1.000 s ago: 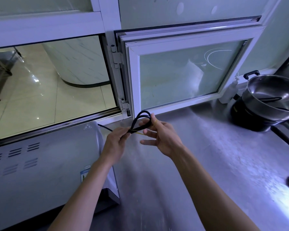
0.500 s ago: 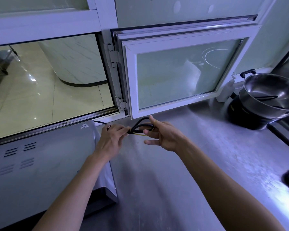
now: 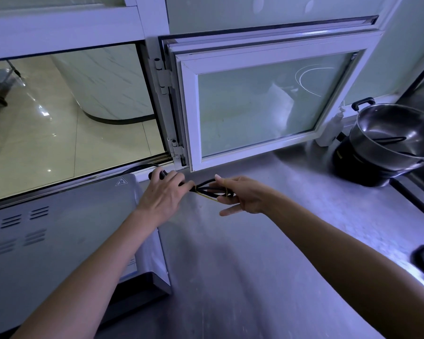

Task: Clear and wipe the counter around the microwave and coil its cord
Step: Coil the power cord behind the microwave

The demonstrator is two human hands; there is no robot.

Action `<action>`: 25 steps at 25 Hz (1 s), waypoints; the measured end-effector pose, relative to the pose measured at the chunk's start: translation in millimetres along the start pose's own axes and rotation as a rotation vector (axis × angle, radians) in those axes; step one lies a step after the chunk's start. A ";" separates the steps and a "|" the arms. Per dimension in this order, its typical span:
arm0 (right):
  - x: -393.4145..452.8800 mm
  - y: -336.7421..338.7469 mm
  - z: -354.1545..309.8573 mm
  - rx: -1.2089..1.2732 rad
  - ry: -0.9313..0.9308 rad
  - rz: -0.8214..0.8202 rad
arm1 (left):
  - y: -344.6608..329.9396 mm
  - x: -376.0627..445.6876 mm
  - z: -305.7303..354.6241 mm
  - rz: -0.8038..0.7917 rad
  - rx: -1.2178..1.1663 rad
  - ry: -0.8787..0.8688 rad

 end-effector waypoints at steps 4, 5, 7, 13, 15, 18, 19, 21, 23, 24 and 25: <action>15.5 8.0 -5.5 -0.105 0.043 0.151 | -0.1 5.9 13.6 -0.099 0.041 0.109; 19.2 9.7 -7.2 -0.146 0.068 0.200 | -1.9 7.1 18.7 -0.121 0.046 0.134; 26.8 10.1 -8.6 -0.243 0.123 0.330 | -5.9 8.5 28.0 -0.156 0.053 0.183; 42.1 0.7 4.2 -0.288 0.213 0.512 | -21.9 3.3 37.2 -0.205 -0.016 0.306; 43.7 -3.1 9.3 -0.296 0.236 0.525 | -24.3 2.3 38.0 -0.208 -0.039 0.323; 44.5 -7.9 15.0 -0.452 0.252 0.568 | -27.2 1.3 37.1 -0.200 -0.072 0.337; 43.9 -8.7 16.5 -0.540 0.255 0.593 | -28.9 0.5 36.4 -0.197 -0.083 0.341; 43.5 -11.2 19.8 -0.697 0.291 0.606 | -33.9 -1.6 37.0 -0.201 -0.102 0.344; 44.1 -14.3 23.9 -0.792 0.404 0.561 | -39.4 -3.0 39.3 -0.221 -0.135 0.359; 43.4 -15.8 26.2 -0.845 0.481 0.535 | -42.3 -2.7 39.9 -0.230 -0.173 0.379; 42.8 -16.6 29.0 -0.911 0.556 0.512 | -45.1 -2.2 40.2 -0.236 -0.218 0.407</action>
Point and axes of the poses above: each hand's wrist, its own x-axis towards the middle knuckle, its own y-axis out of the back of the hand, z = x × y, the point moved 2 cm from there along x, towards the middle knuckle, and after that the axes turned 2 degrees about -z, right-handed, at the moved point
